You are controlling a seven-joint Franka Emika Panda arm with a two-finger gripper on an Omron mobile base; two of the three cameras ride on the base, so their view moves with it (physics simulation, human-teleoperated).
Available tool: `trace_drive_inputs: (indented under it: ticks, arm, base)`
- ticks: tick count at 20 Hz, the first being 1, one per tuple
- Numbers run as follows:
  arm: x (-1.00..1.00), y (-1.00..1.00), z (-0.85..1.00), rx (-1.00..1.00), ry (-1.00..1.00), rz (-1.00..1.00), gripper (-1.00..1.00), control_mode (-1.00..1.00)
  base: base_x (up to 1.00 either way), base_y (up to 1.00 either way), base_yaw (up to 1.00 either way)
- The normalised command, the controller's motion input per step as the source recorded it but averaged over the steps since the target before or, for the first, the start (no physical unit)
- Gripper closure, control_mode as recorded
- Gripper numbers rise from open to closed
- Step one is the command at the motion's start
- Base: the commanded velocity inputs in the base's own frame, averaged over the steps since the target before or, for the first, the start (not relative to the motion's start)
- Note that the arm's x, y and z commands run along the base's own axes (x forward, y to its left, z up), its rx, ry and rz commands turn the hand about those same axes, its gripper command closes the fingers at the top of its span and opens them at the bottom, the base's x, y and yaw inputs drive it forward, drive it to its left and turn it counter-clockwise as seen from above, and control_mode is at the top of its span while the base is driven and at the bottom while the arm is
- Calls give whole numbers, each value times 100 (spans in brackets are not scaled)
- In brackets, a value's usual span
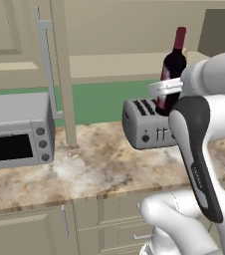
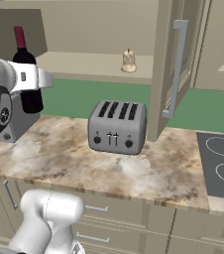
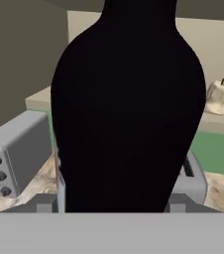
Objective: Get the candle and the wine from the cabinet and move them to the dining counter.
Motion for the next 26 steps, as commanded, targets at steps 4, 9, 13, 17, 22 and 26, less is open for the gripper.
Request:
trace_drive_inputs:
  ticks: [4,9,13,17,22,26]
  arm:
    - [-36,0,0,0,0,0,100,-100]
    - [-22,0,0,0,0,0,100,-100]
    - [-7,-1,0,0,2,0,100,-100]
    - [0,0,0,0,4,0,100,-100]
    - [-1,0,0,0,2,0,100,-100]
    - [0,0,-1,0,0,0,100,-100]
  base:
    - [0,0,0]
    - [0,0,0]
    - [0,0,0]
    - [0,0,0]
    - [0,0,0]
    - [0,0,0]
